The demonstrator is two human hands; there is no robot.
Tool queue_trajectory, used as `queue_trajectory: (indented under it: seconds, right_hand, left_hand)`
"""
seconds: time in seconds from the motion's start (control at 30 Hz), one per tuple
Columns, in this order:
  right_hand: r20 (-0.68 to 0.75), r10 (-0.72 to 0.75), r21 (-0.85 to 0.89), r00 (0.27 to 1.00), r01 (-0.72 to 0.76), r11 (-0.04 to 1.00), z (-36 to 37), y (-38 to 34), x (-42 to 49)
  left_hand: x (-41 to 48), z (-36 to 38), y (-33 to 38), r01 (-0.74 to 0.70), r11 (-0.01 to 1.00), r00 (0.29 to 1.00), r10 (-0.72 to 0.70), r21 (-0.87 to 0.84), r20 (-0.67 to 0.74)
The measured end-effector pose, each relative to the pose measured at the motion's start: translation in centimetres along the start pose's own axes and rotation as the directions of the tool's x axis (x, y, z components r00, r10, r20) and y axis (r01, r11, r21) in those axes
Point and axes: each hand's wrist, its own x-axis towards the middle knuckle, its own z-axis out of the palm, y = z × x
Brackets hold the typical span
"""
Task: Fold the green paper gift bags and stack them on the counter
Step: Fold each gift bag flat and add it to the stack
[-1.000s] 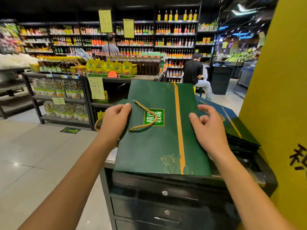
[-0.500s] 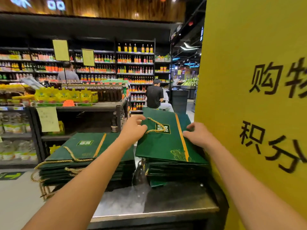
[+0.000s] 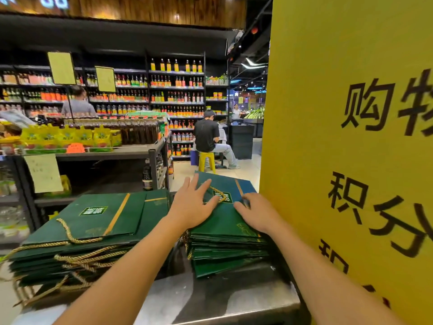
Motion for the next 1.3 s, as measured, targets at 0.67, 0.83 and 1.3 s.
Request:
queue_trajectory:
  seconds: [0.67, 0.83, 1.3]
  right_hand:
    - [0.249, 0.07, -0.227, 0.966, -0.012, 0.974, 3.2, 1.4, 0.5]
    - [0.221, 0.034, -0.232, 0.975, 0.019, 0.973, 1.7, 0.4, 0.3]
    - [-0.013, -0.394, -0.149, 0.919, 0.388, 0.91, 1.8, -17.2, -0.8]
  left_hand:
    - [0.9, 3.9, -0.4, -0.126, 0.99, 0.963, 0.108, 0.059, 0.246]
    - [0.3, 2.6, -0.1, -0.089, 0.995, 0.977, 0.096, -0.046, 0.191]
    - [-10.5, -10.3, -14.7, 0.304, 0.944, 0.947, -0.284, 0.126, -0.151]
